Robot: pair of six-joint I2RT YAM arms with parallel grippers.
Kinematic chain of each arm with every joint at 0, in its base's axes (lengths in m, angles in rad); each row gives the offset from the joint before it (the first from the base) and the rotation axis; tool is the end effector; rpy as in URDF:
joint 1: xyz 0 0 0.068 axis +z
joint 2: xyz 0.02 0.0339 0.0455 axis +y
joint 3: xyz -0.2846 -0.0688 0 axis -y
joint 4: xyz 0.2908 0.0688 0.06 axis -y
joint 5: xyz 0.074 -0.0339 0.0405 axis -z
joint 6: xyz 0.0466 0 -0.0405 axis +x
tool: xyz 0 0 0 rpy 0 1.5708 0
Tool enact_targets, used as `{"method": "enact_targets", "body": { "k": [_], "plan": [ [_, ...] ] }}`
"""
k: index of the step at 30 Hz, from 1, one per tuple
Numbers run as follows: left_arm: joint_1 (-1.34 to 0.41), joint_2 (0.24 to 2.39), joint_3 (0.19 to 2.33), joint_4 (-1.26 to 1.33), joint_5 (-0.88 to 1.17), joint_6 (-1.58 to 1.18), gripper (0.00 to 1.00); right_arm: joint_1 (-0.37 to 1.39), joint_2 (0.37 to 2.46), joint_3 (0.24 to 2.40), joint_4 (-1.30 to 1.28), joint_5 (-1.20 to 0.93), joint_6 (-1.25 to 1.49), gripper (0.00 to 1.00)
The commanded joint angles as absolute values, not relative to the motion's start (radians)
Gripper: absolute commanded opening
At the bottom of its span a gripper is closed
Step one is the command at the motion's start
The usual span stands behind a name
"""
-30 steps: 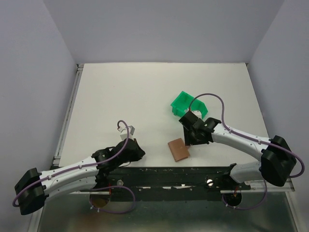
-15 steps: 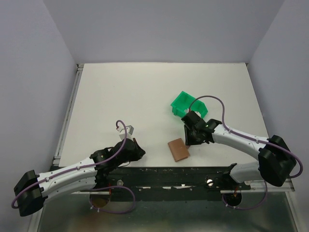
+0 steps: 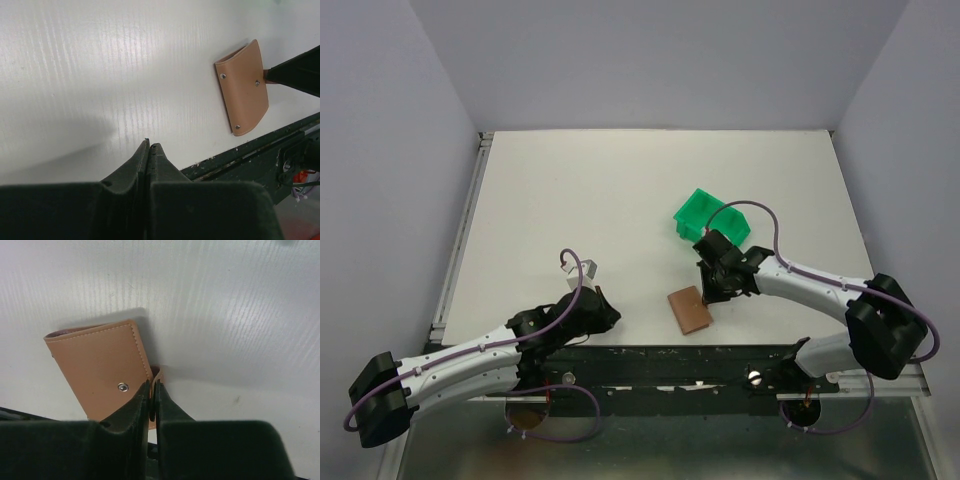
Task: Put the credit cards into the card holder
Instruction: Close the card holder at the corner of the board.
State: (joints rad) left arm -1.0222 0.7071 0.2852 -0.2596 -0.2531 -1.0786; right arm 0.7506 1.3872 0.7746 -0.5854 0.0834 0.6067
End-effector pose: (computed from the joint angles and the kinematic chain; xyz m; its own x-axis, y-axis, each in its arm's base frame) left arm 0.1070 -0.1526 0.1590 -0.7939 -0.3372 -0.5060 0.0529 0.7907 -0.6099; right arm 0.2106 0.1911 0.1630 -0.9344 -0.0946 -0.3435 -0.1519 0.9779 0.1439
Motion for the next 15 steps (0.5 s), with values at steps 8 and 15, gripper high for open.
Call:
{"method": "enact_targets", "body": {
  "k": [8, 15],
  "plan": [
    [-1.020, 0.716, 0.314, -0.270, -0.258, -1.062, 0.08, 0.746, 1.422, 0.764, -0.447, -0.167, 0.666, 0.05],
    [-1.020, 0.761, 0.330, -0.229, -0.229, -1.051, 0.08, 0.744, 1.427, 0.738, -0.368, -0.248, 0.781, 0.01]
  ]
}}
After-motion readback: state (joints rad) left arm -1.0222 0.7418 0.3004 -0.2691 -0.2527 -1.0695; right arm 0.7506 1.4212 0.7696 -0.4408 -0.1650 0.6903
